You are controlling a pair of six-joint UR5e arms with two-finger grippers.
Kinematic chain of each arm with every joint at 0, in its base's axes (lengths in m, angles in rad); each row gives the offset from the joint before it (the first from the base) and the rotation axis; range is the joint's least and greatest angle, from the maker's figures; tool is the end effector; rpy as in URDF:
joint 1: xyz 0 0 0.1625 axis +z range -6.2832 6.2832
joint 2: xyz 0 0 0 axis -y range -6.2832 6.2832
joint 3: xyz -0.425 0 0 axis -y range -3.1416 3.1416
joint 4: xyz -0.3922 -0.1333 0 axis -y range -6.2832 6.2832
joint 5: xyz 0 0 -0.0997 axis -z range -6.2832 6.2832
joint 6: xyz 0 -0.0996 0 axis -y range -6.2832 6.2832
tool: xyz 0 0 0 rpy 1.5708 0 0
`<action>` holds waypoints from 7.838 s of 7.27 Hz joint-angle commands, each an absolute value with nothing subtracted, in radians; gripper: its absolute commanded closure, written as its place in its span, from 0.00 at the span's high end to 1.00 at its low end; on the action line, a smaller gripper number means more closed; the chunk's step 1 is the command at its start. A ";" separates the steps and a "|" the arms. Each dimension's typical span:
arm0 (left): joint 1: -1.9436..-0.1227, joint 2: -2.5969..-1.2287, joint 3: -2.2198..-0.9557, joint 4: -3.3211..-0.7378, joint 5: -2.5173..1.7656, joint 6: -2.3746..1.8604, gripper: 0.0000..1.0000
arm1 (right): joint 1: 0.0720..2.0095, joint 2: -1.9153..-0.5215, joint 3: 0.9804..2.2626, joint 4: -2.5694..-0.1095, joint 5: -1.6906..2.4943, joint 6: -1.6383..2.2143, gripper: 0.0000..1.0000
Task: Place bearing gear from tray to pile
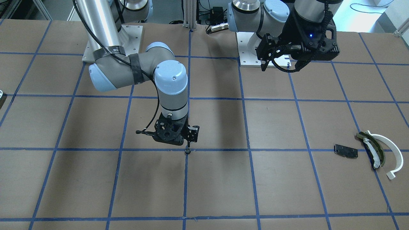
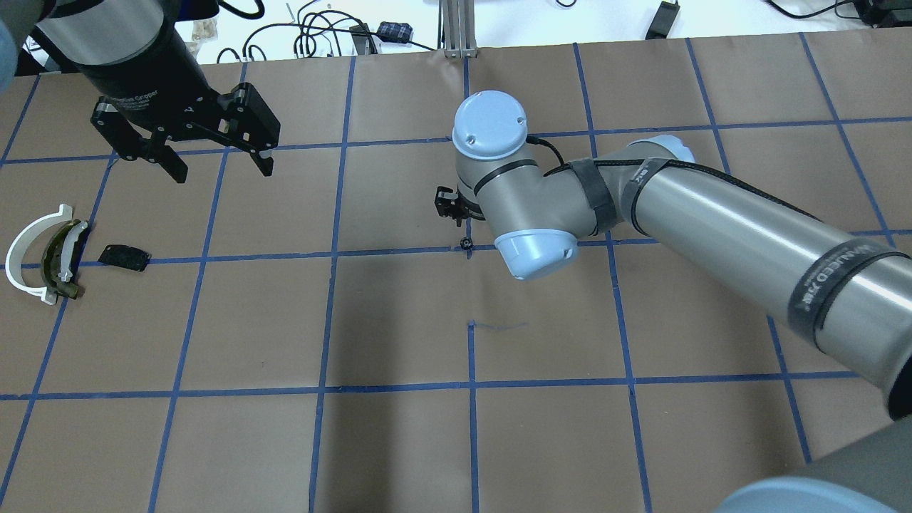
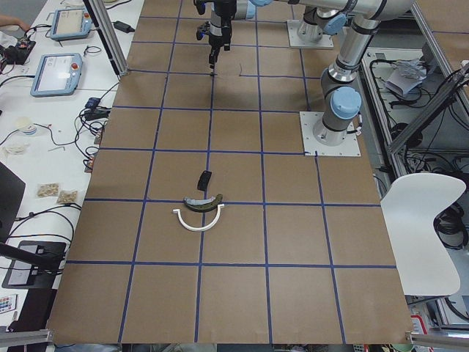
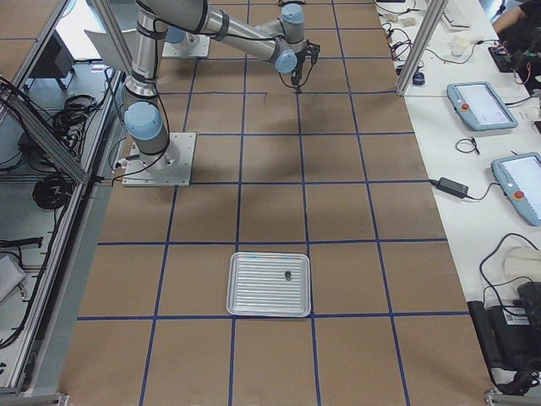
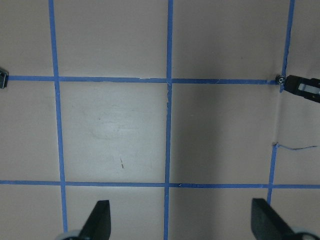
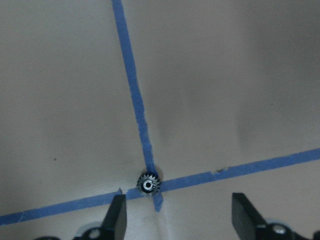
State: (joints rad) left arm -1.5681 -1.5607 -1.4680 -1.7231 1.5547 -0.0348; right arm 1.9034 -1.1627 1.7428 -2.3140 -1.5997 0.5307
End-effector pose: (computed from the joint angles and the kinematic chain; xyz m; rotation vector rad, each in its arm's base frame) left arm -0.1336 -0.4815 0.5282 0.0591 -3.1250 -0.0620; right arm 0.3228 -0.5352 0.2556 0.3092 3.0742 -0.2481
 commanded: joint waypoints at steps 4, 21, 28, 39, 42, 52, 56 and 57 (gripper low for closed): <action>-1.737 -1.800 -1.589 -1.254 1.399 -0.235 1.00 | 1.333 -1.410 1.753 -2.011 -1.612 -0.206 1.00; -1.965 -2.171 -1.670 -0.833 1.594 -0.423 0.03 | 0.607 -0.988 1.637 -2.240 -1.574 -1.207 0.71; -1.574 -1.927 -1.690 -1.134 1.621 0.064 0.00 | 0.607 -0.962 1.612 -2.247 -1.557 -1.212 0.29; -0.882 -1.947 -1.951 -0.868 1.603 0.838 0.50 | 1.065 -1.415 1.618 -1.742 -1.635 -0.592 0.17; -0.916 -1.905 -1.933 -0.911 1.614 0.807 0.76 | 1.476 -1.483 1.615 -1.658 -1.686 -0.027 0.17; -1.501 -1.735 -1.700 -1.330 1.506 0.025 0.85 | 2.006 -1.026 1.623 -2.203 -1.511 0.391 1.00; -1.647 -1.795 -1.787 -1.127 1.388 -0.176 0.85 | 1.754 -1.312 1.623 -1.797 -1.546 0.225 1.00; -1.737 -1.833 -1.795 -1.090 1.396 -0.325 0.84 | 1.653 -1.401 1.617 -1.675 -1.610 0.093 1.00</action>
